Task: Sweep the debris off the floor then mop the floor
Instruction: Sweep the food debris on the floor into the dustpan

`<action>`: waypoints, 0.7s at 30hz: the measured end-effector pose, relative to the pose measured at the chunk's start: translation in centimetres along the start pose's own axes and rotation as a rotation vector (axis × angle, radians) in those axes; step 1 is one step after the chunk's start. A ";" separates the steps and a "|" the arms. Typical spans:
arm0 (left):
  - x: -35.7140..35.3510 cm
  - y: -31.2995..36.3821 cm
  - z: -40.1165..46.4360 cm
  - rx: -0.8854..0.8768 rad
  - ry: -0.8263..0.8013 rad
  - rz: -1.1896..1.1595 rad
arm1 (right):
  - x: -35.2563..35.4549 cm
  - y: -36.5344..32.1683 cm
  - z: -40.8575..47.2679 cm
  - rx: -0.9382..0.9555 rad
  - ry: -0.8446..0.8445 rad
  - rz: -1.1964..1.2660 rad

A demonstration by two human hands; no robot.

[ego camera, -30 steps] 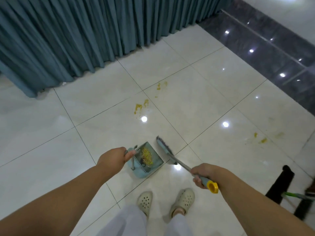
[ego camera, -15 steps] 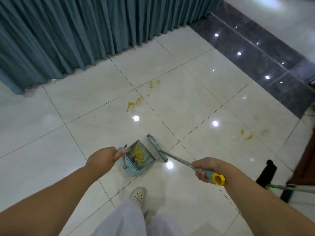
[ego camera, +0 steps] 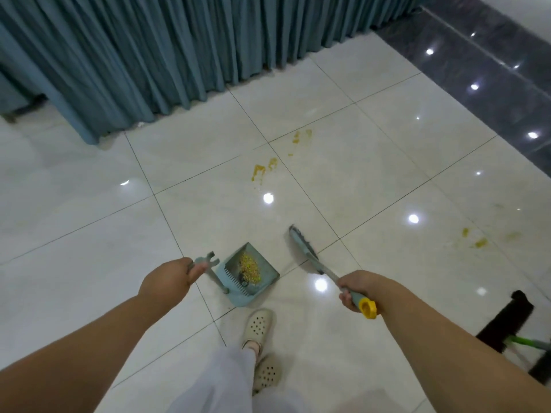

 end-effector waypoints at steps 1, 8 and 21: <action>-0.1 0.1 -0.2 -0.001 -0.001 0.003 | -0.8 0.3 -0.2 -0.011 0.004 -0.068; -0.3 0.3 -0.6 -0.011 -0.029 -0.003 | -3.8 2.6 -2.5 -0.048 -0.097 -0.231; 0.6 -2.9 -6.1 0.087 0.048 -0.104 | -4.4 5.3 -5.1 0.016 -0.092 -0.094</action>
Point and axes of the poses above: each hand's wrist, its own z-axis towards the middle knuckle, its own x-axis out of the back of the hand, y = z × x, the point moved 3 cm from there along z, towards the middle knuckle, and after that the axes turned 12 degrees about -z, right-handed, at the moved point
